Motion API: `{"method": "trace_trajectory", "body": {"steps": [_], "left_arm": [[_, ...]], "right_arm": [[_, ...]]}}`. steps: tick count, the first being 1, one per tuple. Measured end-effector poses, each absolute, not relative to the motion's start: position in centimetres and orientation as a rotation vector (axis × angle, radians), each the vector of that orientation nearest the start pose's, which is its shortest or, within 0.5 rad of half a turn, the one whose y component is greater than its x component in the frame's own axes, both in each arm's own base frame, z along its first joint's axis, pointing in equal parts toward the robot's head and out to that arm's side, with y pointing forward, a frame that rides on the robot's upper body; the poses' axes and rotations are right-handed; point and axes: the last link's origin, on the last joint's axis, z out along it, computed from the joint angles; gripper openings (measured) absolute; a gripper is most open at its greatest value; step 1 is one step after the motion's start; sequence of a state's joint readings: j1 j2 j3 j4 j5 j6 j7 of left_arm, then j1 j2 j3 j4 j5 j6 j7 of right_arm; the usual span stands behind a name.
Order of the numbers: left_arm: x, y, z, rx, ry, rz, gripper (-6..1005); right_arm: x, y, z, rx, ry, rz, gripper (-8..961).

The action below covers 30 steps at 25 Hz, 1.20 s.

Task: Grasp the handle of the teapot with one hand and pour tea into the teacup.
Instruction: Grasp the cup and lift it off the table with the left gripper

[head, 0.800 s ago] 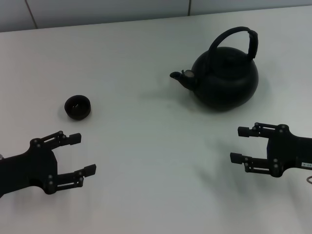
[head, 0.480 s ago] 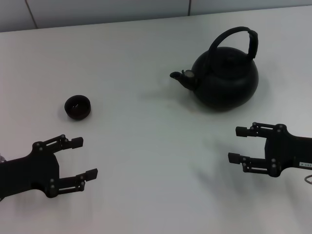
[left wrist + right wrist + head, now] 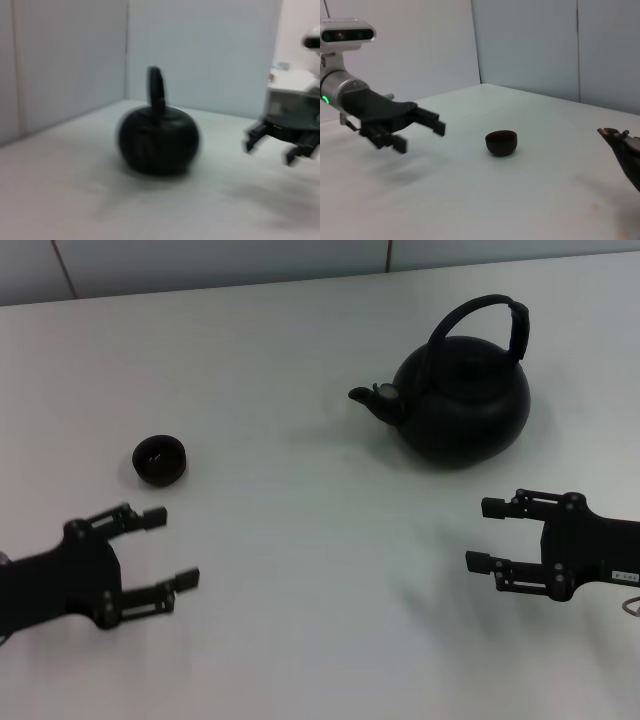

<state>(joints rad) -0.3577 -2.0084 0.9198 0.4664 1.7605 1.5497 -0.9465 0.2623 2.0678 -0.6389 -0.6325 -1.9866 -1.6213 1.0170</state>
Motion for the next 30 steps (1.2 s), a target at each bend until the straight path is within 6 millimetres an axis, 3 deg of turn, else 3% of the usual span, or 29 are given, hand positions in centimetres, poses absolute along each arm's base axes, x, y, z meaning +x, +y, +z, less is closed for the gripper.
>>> {"method": "trace_trajectory", "body": {"steps": [9,17,23,30], "left_arm": [[-32.7,29.3,-0.3,-2.362,-0.419,-0.709,811],[-32.7,29.8,-0.4,-2.350,-0.429,-0.692,801],[-33.7,30.7,-1.6,-2.384,-0.453,-0.520,794],[-33.3,31.4,-2.0,-2.392,-0.445,-0.500,786]], "right_arm": [[33.6,24.6,0.6,-2.624,0.489,0.635,709],[33.4,25.0,0.5,-2.621,0.482,0.634,709],[33.5,25.2,0.4,-2.615,0.484,0.624,708],[33.5,25.2,0.4,-2.614,0.485,0.622,707]]}}
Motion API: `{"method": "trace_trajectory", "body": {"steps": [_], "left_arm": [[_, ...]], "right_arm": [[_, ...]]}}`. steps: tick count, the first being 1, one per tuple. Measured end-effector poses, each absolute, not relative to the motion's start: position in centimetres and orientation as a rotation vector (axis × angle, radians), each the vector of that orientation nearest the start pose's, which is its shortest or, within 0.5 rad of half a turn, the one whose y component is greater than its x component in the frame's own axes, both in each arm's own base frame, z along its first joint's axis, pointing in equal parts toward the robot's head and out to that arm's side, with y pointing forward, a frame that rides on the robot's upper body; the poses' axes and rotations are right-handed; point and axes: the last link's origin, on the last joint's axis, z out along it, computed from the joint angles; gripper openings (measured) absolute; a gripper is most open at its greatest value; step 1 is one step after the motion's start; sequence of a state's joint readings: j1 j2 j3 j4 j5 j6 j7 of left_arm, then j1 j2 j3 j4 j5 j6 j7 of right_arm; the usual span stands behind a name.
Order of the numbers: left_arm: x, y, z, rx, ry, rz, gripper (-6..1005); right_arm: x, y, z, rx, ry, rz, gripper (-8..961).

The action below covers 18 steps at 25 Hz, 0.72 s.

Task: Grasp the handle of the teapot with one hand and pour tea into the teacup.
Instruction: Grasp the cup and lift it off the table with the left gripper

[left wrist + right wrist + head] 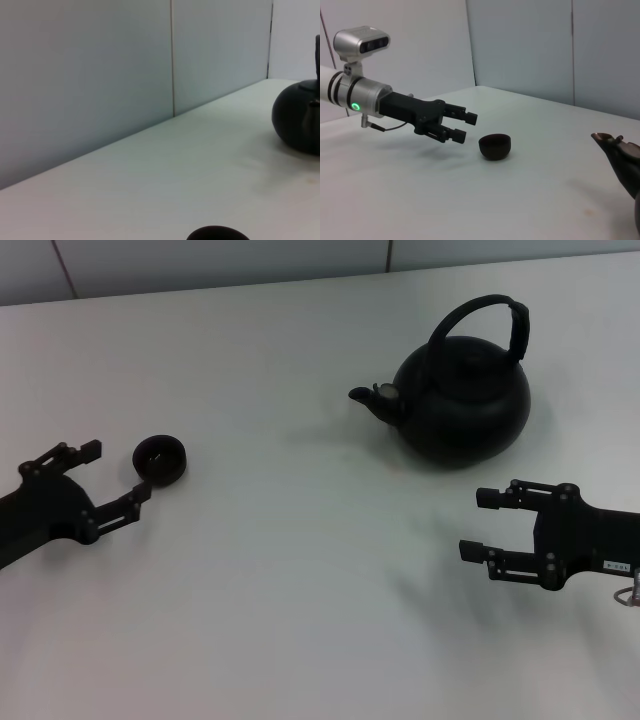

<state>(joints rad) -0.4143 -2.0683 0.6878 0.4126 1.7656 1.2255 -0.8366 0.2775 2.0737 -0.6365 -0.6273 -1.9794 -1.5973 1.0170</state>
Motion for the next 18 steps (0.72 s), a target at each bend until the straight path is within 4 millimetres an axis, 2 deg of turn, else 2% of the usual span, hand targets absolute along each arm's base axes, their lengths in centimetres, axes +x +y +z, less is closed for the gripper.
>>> {"method": "trace_trajectory", "body": {"steps": [8,18], "left_arm": [[-32.3,33.0,-3.8,-2.430,-0.444,-0.441,776],[-31.8,34.3,-4.5,-2.431,-0.441,-0.389,764]], "right_arm": [[33.4,25.3,0.4,-2.614,0.482,0.622,708],[33.3,25.5,0.4,-2.616,0.478,0.624,708]]}}
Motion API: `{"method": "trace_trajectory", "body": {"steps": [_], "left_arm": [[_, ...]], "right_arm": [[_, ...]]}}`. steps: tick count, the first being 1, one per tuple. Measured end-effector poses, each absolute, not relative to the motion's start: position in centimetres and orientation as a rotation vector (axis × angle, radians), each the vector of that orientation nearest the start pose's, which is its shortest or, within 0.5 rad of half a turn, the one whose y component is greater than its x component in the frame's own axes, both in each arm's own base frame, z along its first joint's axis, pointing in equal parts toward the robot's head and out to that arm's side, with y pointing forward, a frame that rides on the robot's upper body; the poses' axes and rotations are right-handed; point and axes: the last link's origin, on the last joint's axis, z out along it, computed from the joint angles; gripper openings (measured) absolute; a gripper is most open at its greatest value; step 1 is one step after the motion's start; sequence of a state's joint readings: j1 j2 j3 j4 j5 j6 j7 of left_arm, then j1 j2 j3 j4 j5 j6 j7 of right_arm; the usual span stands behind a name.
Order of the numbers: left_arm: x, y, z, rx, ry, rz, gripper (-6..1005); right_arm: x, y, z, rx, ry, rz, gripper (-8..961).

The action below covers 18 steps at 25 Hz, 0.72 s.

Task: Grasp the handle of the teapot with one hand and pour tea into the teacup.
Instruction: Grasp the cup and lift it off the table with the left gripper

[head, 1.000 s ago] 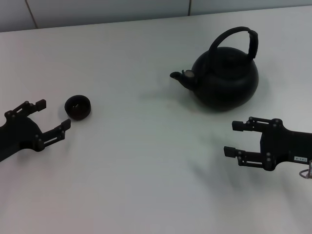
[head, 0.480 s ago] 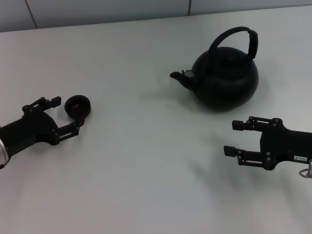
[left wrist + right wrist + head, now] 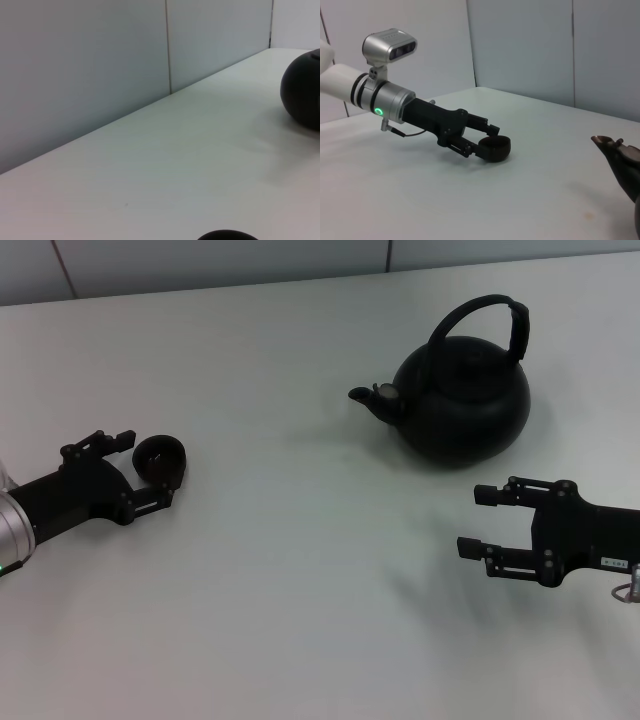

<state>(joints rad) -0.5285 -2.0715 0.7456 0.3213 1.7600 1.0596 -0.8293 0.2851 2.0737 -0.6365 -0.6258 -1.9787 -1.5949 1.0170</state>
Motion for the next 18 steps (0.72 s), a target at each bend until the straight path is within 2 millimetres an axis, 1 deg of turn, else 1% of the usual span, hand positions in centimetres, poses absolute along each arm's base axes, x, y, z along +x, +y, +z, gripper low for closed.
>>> {"method": "trace_trajectory", "body": {"steps": [8,18], "left_arm": [[-31.62,34.60,-5.04,-2.435,-0.459,-0.375,754],[-31.39,34.63,-5.12,-2.439,-0.458,-0.389,742]], "right_arm": [[33.28,25.45,0.41,-2.618,0.477,0.627,708],[33.26,25.44,0.41,-2.618,0.476,0.628,708]]}}
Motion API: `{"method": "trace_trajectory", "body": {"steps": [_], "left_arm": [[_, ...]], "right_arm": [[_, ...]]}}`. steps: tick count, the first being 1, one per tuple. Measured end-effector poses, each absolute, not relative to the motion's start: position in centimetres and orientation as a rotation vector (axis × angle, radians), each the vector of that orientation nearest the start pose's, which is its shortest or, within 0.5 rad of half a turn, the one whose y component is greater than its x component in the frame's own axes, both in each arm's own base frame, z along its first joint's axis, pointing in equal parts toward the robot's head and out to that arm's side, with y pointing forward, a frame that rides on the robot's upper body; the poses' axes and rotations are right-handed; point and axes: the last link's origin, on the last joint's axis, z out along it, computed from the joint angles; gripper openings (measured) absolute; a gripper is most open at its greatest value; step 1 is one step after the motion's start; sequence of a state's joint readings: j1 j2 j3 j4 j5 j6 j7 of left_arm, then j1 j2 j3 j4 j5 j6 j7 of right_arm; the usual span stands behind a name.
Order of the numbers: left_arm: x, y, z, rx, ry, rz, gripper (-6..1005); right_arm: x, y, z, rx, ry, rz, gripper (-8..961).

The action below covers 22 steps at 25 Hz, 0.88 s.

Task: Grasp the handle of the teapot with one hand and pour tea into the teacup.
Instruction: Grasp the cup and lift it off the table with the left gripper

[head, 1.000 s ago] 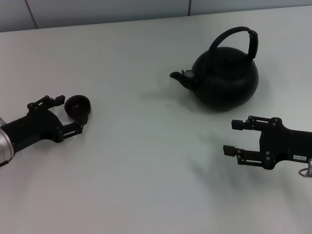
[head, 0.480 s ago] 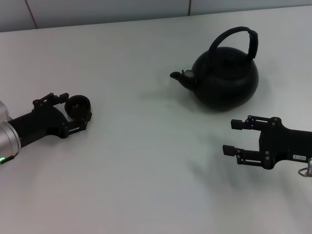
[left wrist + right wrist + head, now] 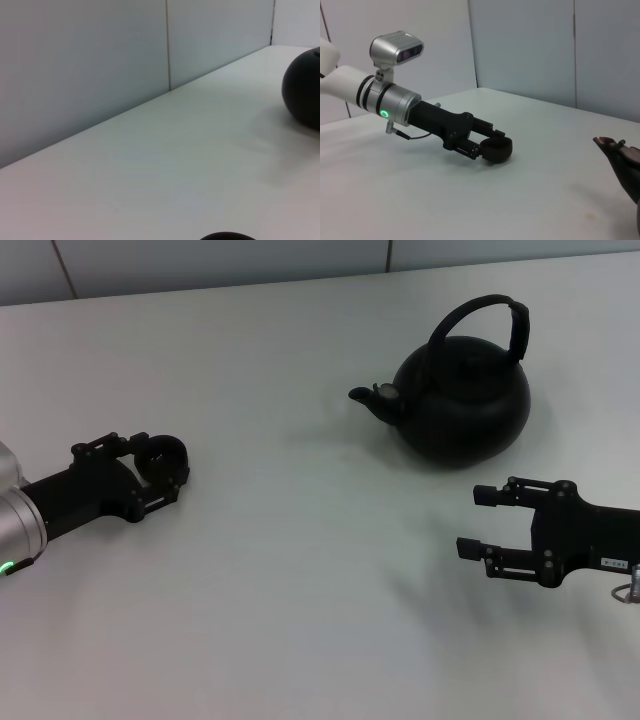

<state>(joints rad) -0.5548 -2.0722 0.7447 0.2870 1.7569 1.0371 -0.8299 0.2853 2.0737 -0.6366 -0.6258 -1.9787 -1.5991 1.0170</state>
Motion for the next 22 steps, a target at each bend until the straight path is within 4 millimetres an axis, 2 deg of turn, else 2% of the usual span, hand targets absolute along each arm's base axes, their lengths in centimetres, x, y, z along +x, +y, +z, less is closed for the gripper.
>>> {"method": "trace_trajectory", "body": {"steps": [6,11,15,19,22], "left_arm": [[-29.7,33.5,-5.7,-2.540,-0.337,-0.483,702],[-27.3,32.5,-7.3,-2.687,-0.206,-0.558,689],[-26.3,32.6,-8.2,-2.726,-0.195,-0.573,690],[-26.3,32.6,-8.2,-2.726,-0.195,-0.573,691],[-25.5,32.9,-9.4,-2.754,-0.165,-0.550,691]], "right_arm": [[33.4,25.4,0.5,-2.612,0.479,0.625,709],[33.8,25.3,1.0,-2.576,0.487,0.629,709],[33.9,25.1,0.9,-2.574,0.491,0.629,709],[33.9,25.0,0.9,-2.574,0.494,0.629,709],[33.9,25.0,0.9,-2.574,0.496,0.630,709]]}}
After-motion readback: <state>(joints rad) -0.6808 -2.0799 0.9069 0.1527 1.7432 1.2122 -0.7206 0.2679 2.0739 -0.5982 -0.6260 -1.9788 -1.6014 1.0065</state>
